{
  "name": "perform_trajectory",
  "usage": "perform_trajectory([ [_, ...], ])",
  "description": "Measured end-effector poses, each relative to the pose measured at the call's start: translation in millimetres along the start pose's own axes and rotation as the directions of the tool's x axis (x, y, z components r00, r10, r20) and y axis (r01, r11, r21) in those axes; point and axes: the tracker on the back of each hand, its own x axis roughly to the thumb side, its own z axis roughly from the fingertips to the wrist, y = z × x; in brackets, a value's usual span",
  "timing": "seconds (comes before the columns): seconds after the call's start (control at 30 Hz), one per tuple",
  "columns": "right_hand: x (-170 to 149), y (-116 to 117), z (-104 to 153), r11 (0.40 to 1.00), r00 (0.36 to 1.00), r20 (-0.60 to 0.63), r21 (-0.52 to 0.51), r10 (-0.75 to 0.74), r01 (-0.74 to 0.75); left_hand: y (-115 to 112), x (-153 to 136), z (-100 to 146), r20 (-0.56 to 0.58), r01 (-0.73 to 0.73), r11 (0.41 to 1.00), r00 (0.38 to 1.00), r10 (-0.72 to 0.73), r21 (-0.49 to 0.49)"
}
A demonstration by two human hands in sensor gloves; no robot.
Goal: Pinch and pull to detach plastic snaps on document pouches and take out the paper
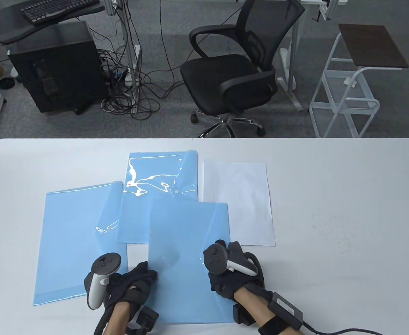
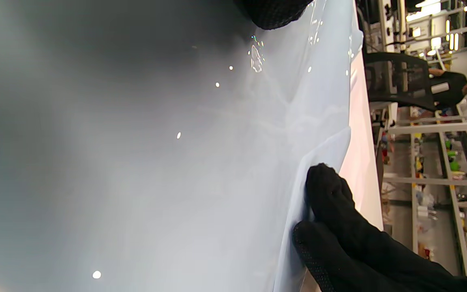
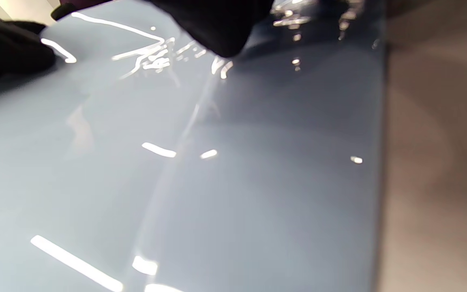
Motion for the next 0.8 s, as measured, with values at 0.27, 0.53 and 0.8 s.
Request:
perform_trajectory([
  [0.27, -6, -6, 3, 0.998, 0.998, 0.000, -0.019, -0.057, 0.057, 0, -1, -1, -0.005, 0.005, 1.000, 1.000, -0.005, 0.005],
  [0.53, -18, -41, 30, 0.965, 0.996, -0.011, -0.249, -0.087, 0.081, 0, -1, -2, -0.006, 0.006, 1.000, 1.000, -0.006, 0.009],
  [0.8, -44, -68, 76, 0.904, 0.994, -0.048, -0.423, -0.098, 0.069, 0, -1, -2, -0.005, 0.014, 1.000, 1.000, -0.014, 0.012],
])
